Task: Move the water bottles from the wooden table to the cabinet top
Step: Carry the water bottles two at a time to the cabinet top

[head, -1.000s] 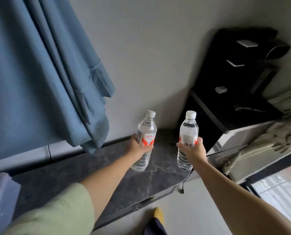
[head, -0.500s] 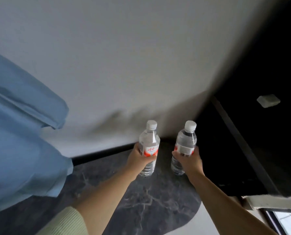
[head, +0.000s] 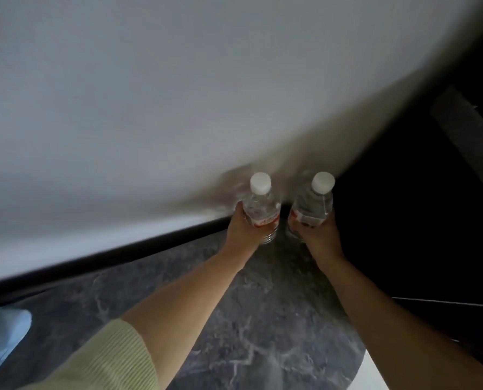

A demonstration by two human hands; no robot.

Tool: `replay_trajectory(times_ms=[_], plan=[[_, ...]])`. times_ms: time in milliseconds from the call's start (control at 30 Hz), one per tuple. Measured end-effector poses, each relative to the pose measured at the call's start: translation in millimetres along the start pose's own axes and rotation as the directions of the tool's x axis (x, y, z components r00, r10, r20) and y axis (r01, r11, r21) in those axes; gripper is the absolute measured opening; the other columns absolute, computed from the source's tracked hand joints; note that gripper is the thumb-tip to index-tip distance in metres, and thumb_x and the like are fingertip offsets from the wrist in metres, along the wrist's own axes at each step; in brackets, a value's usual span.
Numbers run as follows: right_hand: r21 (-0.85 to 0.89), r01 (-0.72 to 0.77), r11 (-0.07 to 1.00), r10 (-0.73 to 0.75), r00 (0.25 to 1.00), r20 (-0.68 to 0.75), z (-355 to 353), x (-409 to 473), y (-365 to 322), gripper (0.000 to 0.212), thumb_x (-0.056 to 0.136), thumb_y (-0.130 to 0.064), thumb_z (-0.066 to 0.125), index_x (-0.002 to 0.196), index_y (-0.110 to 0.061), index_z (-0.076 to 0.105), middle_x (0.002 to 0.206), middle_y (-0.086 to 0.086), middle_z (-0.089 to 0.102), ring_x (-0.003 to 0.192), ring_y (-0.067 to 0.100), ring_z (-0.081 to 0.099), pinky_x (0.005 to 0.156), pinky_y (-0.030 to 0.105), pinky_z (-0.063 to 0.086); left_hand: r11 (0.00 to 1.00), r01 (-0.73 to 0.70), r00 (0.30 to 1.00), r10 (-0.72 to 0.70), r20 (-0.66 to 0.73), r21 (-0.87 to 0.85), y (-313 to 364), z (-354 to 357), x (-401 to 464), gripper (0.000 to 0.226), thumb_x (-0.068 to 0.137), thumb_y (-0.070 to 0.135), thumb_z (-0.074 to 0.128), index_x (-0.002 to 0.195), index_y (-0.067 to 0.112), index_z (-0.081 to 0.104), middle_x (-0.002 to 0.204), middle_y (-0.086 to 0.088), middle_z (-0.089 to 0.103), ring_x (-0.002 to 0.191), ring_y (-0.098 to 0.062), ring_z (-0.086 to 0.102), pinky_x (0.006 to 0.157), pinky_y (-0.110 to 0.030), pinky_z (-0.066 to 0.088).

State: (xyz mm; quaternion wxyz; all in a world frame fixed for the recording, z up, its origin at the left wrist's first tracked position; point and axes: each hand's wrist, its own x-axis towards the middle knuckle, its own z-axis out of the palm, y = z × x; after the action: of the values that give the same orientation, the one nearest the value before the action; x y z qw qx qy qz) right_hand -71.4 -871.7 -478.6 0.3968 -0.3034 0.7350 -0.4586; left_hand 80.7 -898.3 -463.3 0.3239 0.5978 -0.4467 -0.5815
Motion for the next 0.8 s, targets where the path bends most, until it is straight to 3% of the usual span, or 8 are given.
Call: replay_trajectory(times_ms=[133,300,400,500,567,633,733,800], plan=[[0.045,0.070,0.997,-0.074,0.994,0.085,3,10,5,0.073,0.070,0.010,0.078,0.135,-0.001,0.046,0.132,0.015,0.058,0.123,0.026,0.056,0.106,0.044,0.044,0.999,-0.031,0.999,0.031,0.025,-0.020,-9,17,13,0.065,0.070,0.014,0.083,0.123,0.022,0.046,0.120,0.004,0.060,0.110,-0.011,0.058,0.083,-0.013,0.044],[0.044,0.104,0.994,-0.110,0.979,0.170,-4,12,11,0.068,0.069,0.006,0.080,0.129,-0.001,0.050,0.125,0.010,0.062,0.113,0.014,0.061,0.102,0.036,0.048,0.996,-0.090,0.995,0.090,0.049,-0.009,-19,25,16,0.068,0.071,0.009,0.082,0.125,0.022,0.043,0.123,0.006,0.057,0.105,0.001,0.056,0.080,-0.003,0.043],[0.017,0.106,0.994,-0.108,0.980,0.169,-6,12,14,0.073,0.069,0.007,0.080,0.133,0.003,0.046,0.131,0.014,0.058,0.119,0.019,0.057,0.104,0.032,0.045,0.992,-0.128,0.989,0.128,0.075,0.000,-22,25,13,0.067,0.073,0.007,0.081,0.126,0.019,0.043,0.125,0.000,0.058,0.109,0.000,0.056,0.084,-0.003,0.043],[0.005,0.097,0.995,-0.096,0.977,0.189,-6,13,14,0.073,0.070,0.007,0.080,0.134,0.003,0.045,0.133,0.016,0.056,0.124,0.024,0.055,0.106,0.033,0.043,0.986,-0.166,0.982,0.167,0.089,-0.018,-18,26,12,0.062,0.072,0.001,0.080,0.118,0.025,0.046,0.117,0.004,0.060,0.102,0.013,0.057,0.083,-0.004,0.044],[-0.018,0.096,0.995,-0.091,0.975,0.201,-8,14,16,0.068,0.069,0.007,0.080,0.129,0.001,0.047,0.129,0.012,0.058,0.121,0.022,0.055,0.101,0.023,0.046,0.985,-0.172,0.980,0.172,0.099,-0.006,-18,26,14,0.063,0.072,-0.004,0.079,0.111,0.032,0.046,0.111,0.010,0.060,0.100,0.013,0.059,0.081,-0.006,0.045],[-0.032,0.066,0.997,-0.059,0.978,0.200,-11,12,22,0.082,0.068,0.006,0.081,0.137,-0.006,0.039,0.134,0.004,0.052,0.123,0.016,0.050,0.099,0.017,0.044,0.991,-0.130,0.984,0.128,0.124,0.011,-18,22,13,0.071,0.071,-0.007,0.078,0.120,0.029,0.043,0.118,0.004,0.058,0.112,0.001,0.058,0.087,-0.014,0.048],[-0.112,-0.052,0.992,0.072,0.980,0.186,-23,3,28,0.107,0.071,-0.006,0.083,0.152,-0.019,0.015,0.152,0.002,0.034,0.139,0.018,0.035,0.113,0.039,0.034,0.985,-0.002,0.989,-0.024,0.149,0.173,-17,12,5,0.104,0.070,0.002,0.079,0.150,0.019,0.015,0.149,-0.009,0.033,0.138,-0.023,0.035,0.109,-0.043,0.039],[-0.212,-0.108,0.971,0.142,0.978,0.152,-33,-6,25,0.112,0.072,-0.015,0.084,0.154,-0.026,0.008,0.158,0.007,0.024,0.144,0.024,0.027,0.115,0.042,0.030,0.954,0.055,0.990,-0.090,0.109,0.294,-12,3,-6,0.114,0.070,0.009,0.079,0.153,0.025,0.003,0.156,-0.009,0.020,0.142,-0.026,0.025,0.113,-0.041,0.031]])
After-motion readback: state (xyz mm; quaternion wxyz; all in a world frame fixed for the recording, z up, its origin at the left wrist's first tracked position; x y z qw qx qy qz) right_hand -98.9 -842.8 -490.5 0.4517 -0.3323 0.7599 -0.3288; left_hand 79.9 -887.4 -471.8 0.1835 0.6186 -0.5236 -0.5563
